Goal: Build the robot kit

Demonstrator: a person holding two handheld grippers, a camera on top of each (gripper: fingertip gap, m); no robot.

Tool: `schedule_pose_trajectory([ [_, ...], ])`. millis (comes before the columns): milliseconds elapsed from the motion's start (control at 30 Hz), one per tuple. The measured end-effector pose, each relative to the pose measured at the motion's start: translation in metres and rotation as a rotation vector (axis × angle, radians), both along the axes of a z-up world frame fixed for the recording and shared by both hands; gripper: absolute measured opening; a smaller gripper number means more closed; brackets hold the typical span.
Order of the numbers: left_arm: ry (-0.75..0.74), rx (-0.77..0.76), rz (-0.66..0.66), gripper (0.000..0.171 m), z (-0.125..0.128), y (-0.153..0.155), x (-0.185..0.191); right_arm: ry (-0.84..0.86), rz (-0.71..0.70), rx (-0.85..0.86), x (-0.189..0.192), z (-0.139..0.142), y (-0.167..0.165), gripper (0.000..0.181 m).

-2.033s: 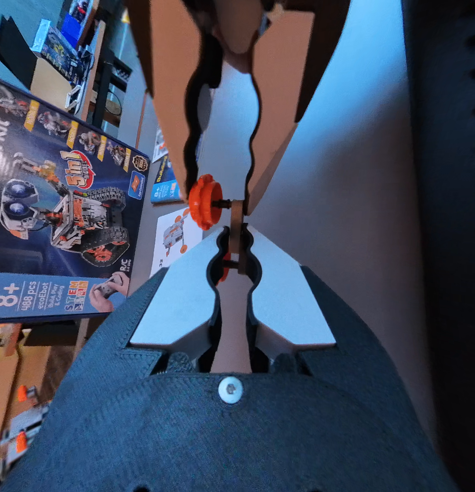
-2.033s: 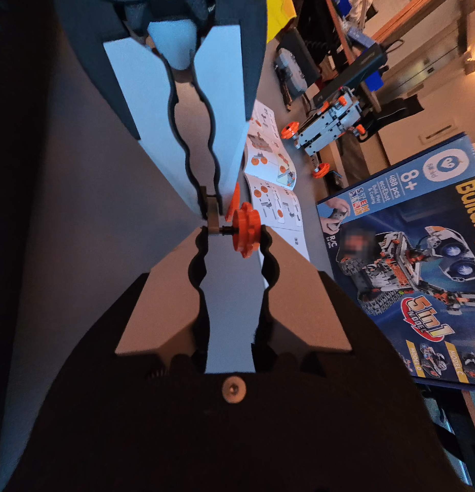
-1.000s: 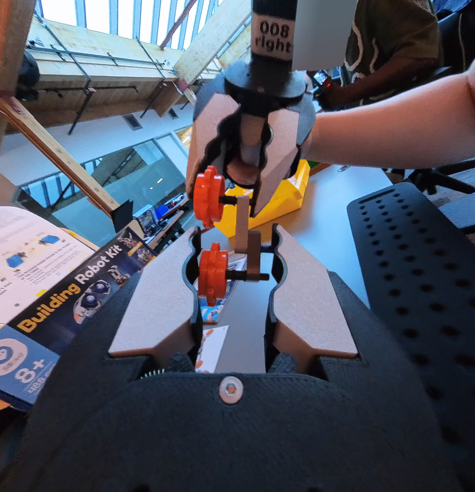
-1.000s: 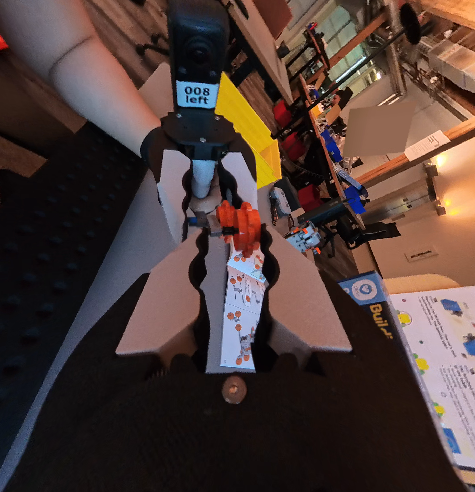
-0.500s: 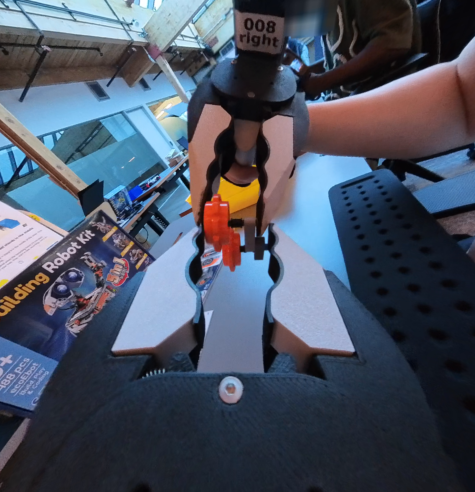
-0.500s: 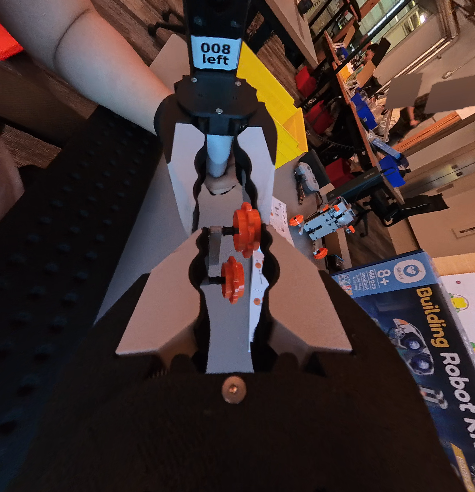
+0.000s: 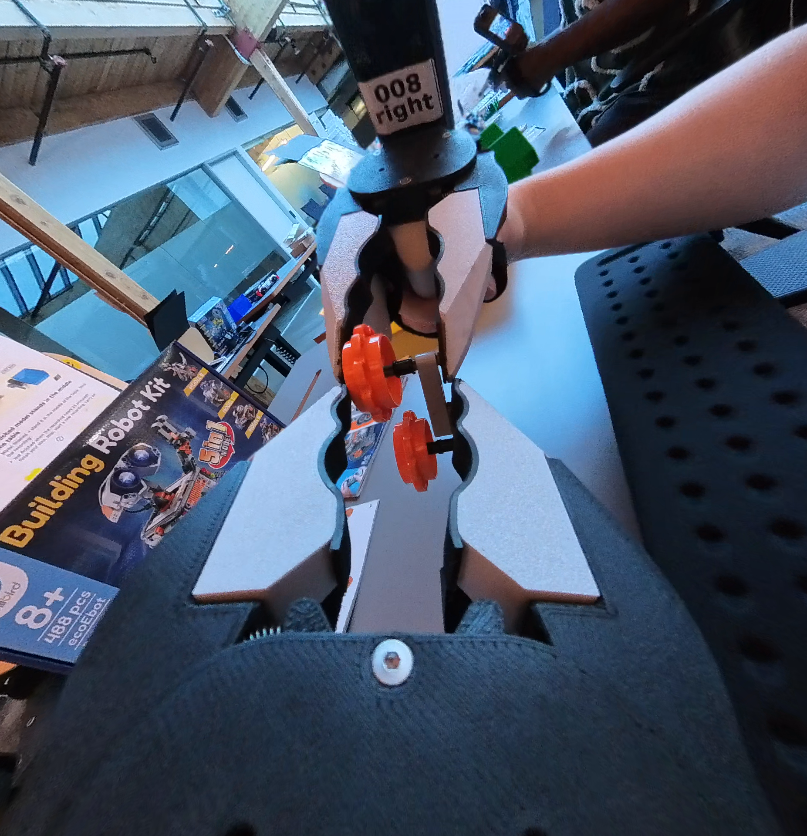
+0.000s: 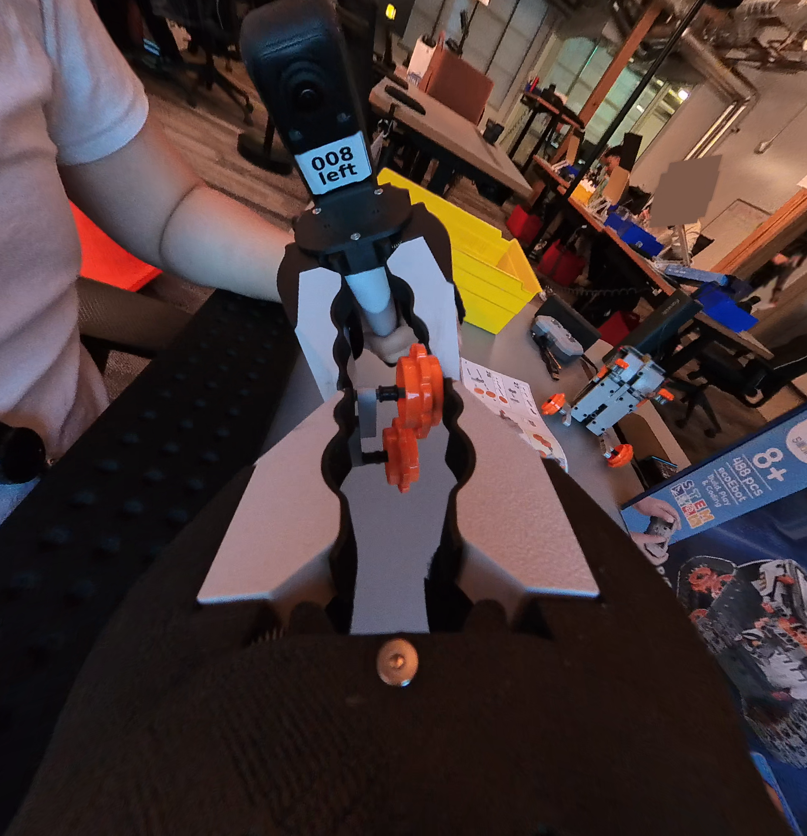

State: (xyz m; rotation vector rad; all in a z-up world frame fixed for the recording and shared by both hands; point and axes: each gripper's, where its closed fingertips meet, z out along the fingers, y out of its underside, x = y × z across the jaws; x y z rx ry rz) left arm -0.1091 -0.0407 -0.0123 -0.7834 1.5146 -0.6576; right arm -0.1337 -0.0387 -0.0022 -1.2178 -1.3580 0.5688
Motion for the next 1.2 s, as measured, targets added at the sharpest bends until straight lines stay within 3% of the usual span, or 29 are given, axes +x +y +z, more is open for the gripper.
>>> schedule_pose_trajectory([
  [400,0.063,-0.058,-0.063,0.036,-0.011,0.002,-0.004,0.102,0.056,-0.060,-0.001,-0.010,0.001,0.038],
  [633,0.045,-0.034,-0.028,0.037,-0.012,0.006,0.000,0.165,0.046,-0.073,0.002,-0.011,0.004,0.038],
  [1200,0.059,-0.200,-0.111,0.036,-0.013,0.003,-0.004,0.281,0.096,-0.200,0.001,-0.008,0.004,0.037],
])
